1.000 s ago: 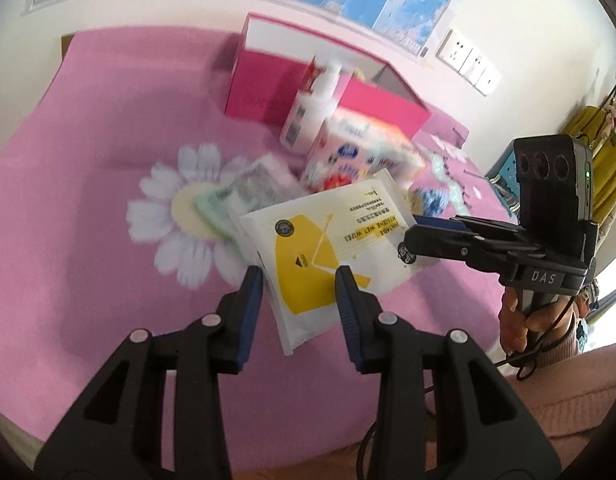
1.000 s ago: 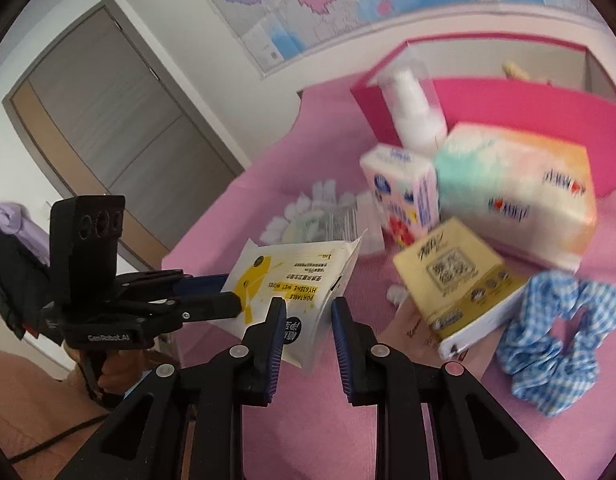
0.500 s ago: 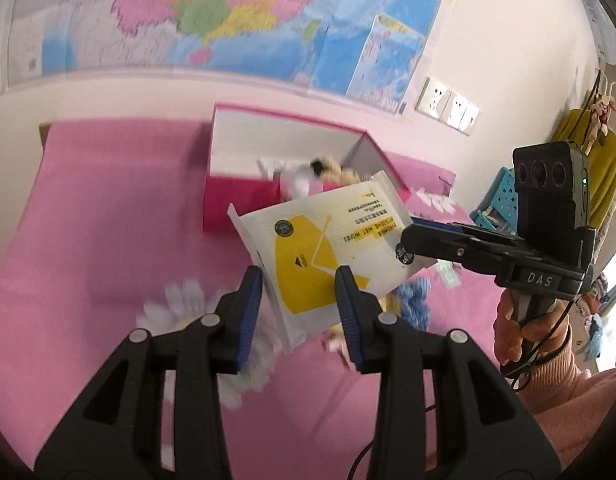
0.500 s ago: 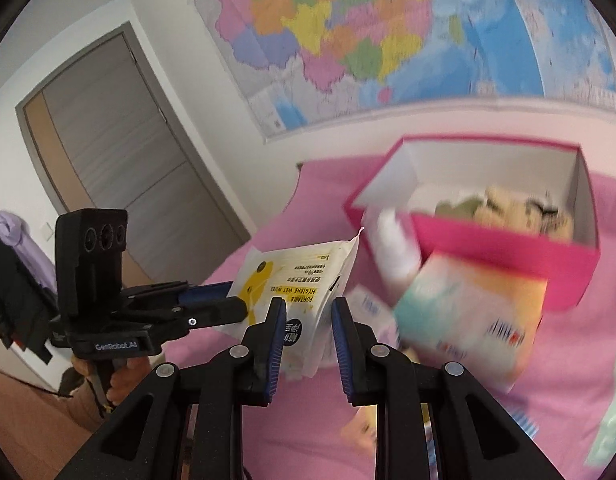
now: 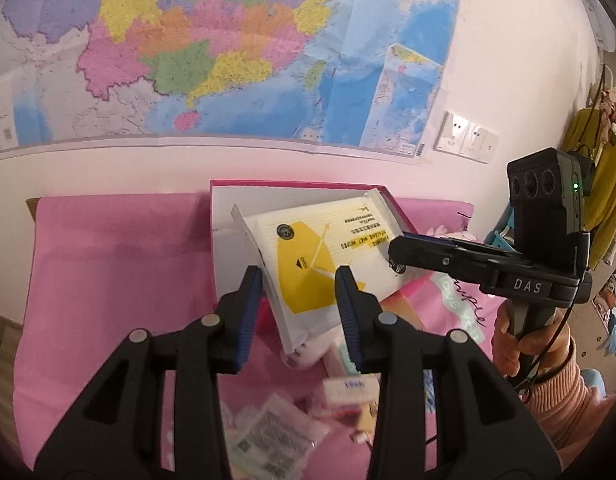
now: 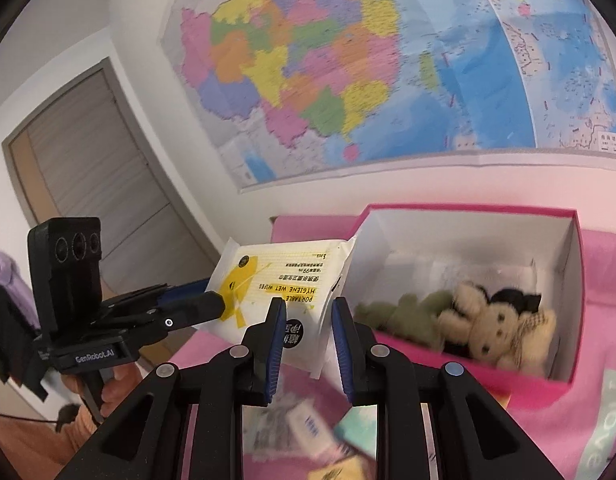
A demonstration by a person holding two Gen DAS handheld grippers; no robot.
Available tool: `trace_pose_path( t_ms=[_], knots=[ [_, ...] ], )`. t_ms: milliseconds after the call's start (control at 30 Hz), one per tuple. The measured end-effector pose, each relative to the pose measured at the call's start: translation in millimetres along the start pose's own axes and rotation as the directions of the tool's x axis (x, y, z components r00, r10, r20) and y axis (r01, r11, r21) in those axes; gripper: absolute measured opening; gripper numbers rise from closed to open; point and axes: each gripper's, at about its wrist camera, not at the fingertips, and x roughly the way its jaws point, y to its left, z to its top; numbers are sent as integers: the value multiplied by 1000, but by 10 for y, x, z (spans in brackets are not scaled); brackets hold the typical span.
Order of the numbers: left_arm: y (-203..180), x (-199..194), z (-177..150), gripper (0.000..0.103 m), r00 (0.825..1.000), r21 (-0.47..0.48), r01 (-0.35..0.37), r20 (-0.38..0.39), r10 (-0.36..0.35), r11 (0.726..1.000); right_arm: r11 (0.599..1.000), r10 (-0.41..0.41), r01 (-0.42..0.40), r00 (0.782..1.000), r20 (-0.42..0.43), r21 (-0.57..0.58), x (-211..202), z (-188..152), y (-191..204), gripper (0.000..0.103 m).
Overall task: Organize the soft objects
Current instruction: 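Carry the wet-wipes pack into the pink box and open the right gripper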
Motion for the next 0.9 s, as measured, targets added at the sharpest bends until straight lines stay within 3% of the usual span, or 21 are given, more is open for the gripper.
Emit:
trace_pose_path(
  t_ms=[233, 567, 733, 900],
  knots=[
    [180, 449, 133, 39, 996, -33, -14, -84, 11, 999, 998, -28, 29, 999, -19, 57, 261, 186, -315, 26],
    [297, 884, 240, 40, 983, -36, -92, -161, 85, 995, 990, -87, 98, 991, -97, 104, 713, 203, -653, 28],
    [338, 987, 284, 40, 980, -68, -124, -165, 111, 990, 984, -97, 115, 986, -132, 139, 887, 220, -807, 50],
    [359, 888, 203, 40, 984, -74, -128, -136, 117, 989, 980, -119, 135, 987, -112, 149, 824, 178, -836, 52]
  ],
)
